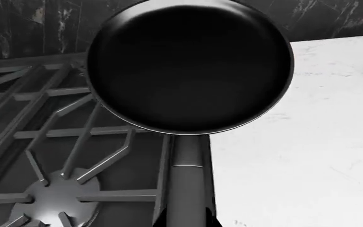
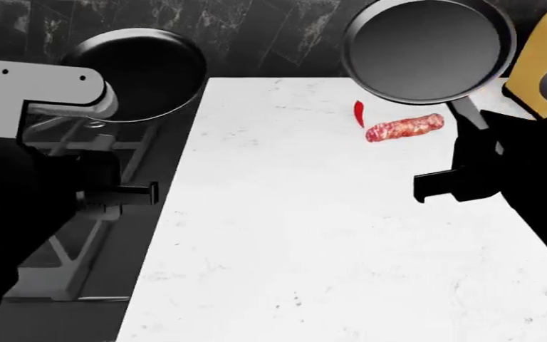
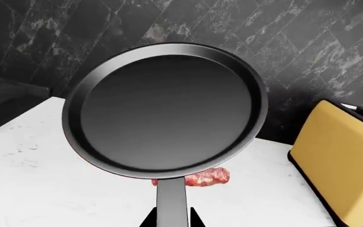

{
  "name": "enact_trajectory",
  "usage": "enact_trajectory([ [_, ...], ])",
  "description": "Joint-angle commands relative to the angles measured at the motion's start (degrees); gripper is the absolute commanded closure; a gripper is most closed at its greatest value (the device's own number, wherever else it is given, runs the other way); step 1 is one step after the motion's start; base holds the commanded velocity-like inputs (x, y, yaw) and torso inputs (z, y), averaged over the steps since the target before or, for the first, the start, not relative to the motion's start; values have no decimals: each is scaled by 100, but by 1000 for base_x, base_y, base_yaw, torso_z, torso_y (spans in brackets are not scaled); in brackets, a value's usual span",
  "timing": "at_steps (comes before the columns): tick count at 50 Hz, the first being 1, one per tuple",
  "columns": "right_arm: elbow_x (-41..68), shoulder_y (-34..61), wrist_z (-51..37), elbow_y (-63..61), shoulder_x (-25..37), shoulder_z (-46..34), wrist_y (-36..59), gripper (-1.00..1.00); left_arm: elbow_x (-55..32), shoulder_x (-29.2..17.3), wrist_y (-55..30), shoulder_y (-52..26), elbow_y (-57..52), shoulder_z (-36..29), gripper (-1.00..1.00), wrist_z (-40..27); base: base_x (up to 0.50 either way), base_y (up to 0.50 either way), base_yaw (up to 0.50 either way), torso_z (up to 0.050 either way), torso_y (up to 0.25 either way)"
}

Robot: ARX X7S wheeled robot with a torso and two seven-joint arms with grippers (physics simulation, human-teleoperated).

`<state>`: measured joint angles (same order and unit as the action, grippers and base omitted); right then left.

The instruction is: Place both pans onto different burners. Then place the chili pepper and the sausage on different pans.

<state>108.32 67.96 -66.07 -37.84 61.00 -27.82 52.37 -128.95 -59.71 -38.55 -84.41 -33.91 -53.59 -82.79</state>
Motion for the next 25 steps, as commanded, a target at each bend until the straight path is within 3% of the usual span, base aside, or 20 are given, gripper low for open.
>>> enact_trajectory([
  [1, -328, 293, 51, 22, 1, 236, 101, 100, 131, -96, 46, -305, 62, 183, 100, -6, 0, 500, 0, 0, 10],
  [25, -402, 338, 128, -8, -58, 159, 183, 100, 167, -106, 113, -320, 52, 155, 100, 61, 0, 500, 0, 2, 5],
])
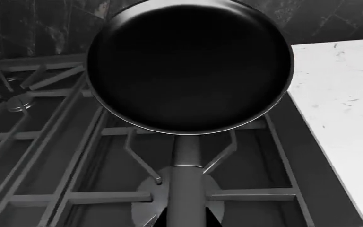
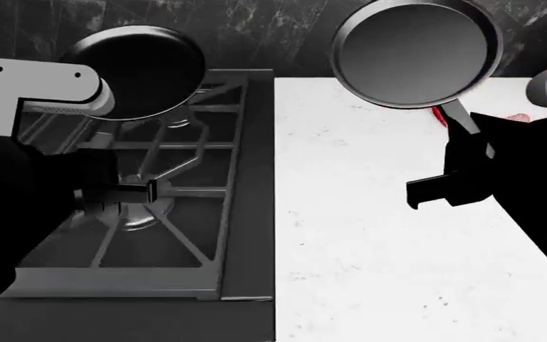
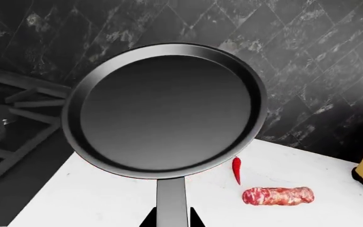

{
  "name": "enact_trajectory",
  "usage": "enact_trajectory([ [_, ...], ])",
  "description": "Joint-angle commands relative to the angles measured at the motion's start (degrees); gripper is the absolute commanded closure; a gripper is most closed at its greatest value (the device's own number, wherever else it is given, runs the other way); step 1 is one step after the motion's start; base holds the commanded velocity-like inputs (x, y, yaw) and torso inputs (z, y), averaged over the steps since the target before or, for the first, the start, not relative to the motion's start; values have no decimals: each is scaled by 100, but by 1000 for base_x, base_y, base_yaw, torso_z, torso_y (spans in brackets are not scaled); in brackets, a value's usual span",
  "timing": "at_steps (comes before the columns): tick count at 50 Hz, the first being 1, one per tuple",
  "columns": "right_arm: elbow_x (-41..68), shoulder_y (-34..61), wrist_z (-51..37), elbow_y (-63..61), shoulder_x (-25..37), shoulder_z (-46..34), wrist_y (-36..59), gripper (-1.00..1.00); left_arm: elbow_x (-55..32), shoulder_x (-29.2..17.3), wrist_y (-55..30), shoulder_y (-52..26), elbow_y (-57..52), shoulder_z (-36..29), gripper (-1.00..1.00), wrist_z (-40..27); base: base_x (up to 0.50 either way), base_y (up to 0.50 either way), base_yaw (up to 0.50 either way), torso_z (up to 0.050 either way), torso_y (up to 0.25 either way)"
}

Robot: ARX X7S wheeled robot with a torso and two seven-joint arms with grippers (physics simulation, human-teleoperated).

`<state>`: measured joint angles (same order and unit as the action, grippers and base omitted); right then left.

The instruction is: Place both pans onto different burners. Then place the chili pepper and the sausage on different pans.

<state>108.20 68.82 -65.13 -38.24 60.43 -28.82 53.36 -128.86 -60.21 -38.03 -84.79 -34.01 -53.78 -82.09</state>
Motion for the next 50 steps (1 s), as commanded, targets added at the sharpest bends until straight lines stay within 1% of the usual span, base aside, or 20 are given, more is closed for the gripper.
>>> enact_trajectory([
  [1, -390, 256, 35, 31, -1, 258, 87, 100, 160, -59, 64, -282, 61, 173, 100, -8, 0, 500, 0, 0, 0],
  [9, -368, 245, 52, -8, 7, 265, 69, 100, 197, -33, 88, -260, 59, 147, 100, 21, 0, 500, 0, 1, 5],
  [50, -379, 149, 133, -65, 1, 234, 13, 100, 187, -208, 192, -217, -62, 106, 100, 49, 0, 500, 0, 2, 5],
])
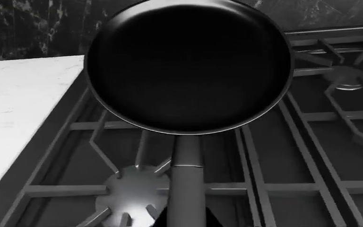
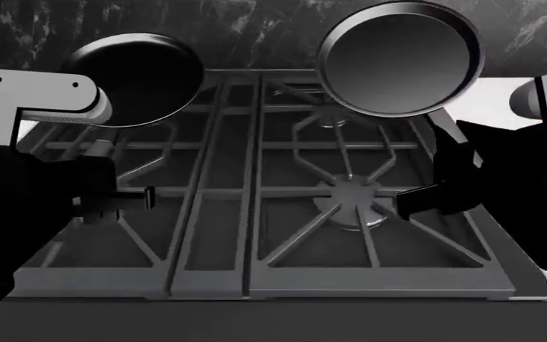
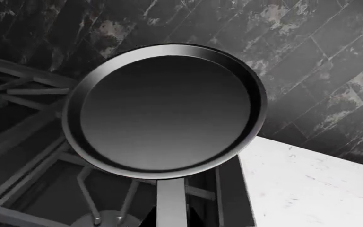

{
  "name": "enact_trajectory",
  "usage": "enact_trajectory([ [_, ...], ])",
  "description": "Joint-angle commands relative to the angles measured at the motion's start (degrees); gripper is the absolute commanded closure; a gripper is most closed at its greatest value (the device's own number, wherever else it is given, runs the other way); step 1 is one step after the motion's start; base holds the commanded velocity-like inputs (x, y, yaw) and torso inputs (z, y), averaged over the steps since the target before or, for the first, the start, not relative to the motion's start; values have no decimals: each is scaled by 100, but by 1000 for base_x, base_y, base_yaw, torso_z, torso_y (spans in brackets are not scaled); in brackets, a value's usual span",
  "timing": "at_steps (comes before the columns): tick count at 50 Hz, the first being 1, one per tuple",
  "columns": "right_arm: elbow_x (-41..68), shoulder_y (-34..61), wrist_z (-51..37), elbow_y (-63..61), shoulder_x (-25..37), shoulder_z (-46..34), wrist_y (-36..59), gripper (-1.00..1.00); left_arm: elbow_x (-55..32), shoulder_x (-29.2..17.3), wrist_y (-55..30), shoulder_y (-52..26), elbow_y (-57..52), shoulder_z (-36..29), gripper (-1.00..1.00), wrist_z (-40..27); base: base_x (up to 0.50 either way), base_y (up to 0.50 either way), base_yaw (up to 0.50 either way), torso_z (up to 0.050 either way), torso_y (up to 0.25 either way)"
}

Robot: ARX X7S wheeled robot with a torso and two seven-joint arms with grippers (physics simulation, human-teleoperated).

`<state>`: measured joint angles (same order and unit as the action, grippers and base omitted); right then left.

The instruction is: Place both pans onto different burners. Then place the chili pepper and the sausage on different pans.

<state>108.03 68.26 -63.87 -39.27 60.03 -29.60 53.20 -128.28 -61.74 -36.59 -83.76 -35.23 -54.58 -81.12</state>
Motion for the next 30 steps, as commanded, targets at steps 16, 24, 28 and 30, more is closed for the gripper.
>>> enact_trajectory([
  [16, -382, 94, 69, 26, 90, 363, -71, 100, 170, -97, 47, -317, 56, 148, 100, -4, 0, 271, 0, 1, 5],
  [24, 160, 196, -131, 163, 197, 385, -171, 100, 144, -130, 39, -345, 42, 135, 100, -8, 0, 0, 0, 3, 4],
  [28, 477, -1, -176, 236, 316, 383, -320, 100, 158, -143, 47, -336, 33, 127, 100, 8, 0, 0, 0, 0, 5],
  [30, 621, -133, -174, 249, 352, 379, -414, 100, 173, -134, 55, -328, 33, 120, 100, 16, 0, 0, 0, 0, 6],
])
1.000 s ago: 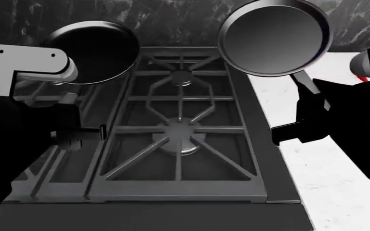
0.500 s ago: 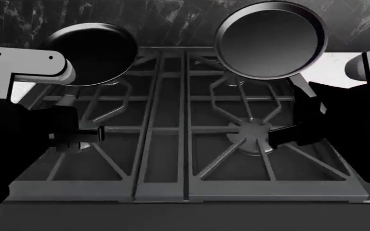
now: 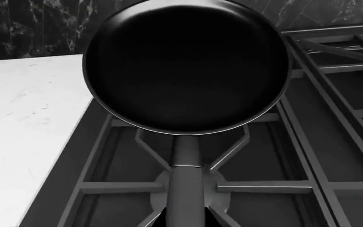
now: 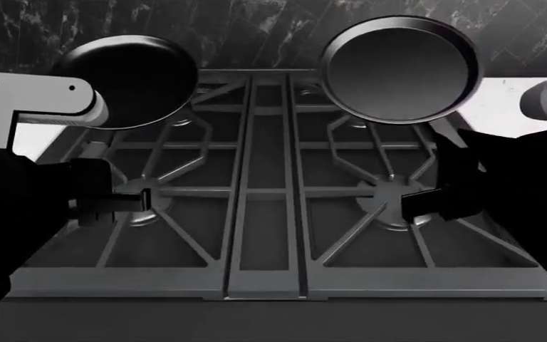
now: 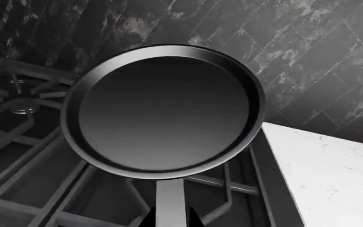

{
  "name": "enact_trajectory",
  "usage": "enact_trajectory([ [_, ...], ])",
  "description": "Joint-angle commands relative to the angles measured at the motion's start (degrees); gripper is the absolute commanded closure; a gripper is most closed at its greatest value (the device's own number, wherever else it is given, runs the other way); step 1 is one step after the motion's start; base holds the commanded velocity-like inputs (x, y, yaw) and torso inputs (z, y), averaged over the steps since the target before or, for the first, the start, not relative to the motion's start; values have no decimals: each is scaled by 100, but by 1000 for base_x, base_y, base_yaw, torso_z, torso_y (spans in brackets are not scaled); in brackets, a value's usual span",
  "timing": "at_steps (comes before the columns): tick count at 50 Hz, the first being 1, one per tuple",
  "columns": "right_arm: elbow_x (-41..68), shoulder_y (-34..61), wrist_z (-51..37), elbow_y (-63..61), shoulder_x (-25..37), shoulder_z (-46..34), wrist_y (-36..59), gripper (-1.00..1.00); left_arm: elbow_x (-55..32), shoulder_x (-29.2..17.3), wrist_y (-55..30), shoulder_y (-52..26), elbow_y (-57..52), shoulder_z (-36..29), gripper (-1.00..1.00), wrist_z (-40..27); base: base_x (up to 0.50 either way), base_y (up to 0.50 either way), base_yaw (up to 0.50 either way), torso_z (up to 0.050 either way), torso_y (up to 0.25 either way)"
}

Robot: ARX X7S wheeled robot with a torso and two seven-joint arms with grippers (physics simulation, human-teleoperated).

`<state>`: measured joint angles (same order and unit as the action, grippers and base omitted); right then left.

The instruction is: Place both pans onto different burners. Then place the chili pepper and the sausage on different pans.

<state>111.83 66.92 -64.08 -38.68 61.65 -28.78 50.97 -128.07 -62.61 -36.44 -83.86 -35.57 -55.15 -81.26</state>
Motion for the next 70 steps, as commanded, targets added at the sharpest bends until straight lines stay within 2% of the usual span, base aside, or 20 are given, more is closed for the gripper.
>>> enact_trajectory([
  [1, 291, -49, -148, 197, 207, 286, -209, 100, 153, -40, 42, -317, 65, 172, 100, 27, 0, 0, 0, 10, 0],
  [8, 443, -364, -69, 246, 334, 251, -314, 100, 153, -26, 27, -356, 79, 162, 100, 37, 0, 0, 0, 2, 5],
  [35, -717, -2569, 970, 295, 579, 548, -1553, 100, 187, -46, 73, -327, 48, 96, 100, 42, 0, 0, 0, 2, 5],
  [70, -1067, -2688, 1074, 330, 585, 407, -1339, 100, 257, -96, 138, -271, 19, 51, 100, 125, 0, 0, 0, 1, 4],
])
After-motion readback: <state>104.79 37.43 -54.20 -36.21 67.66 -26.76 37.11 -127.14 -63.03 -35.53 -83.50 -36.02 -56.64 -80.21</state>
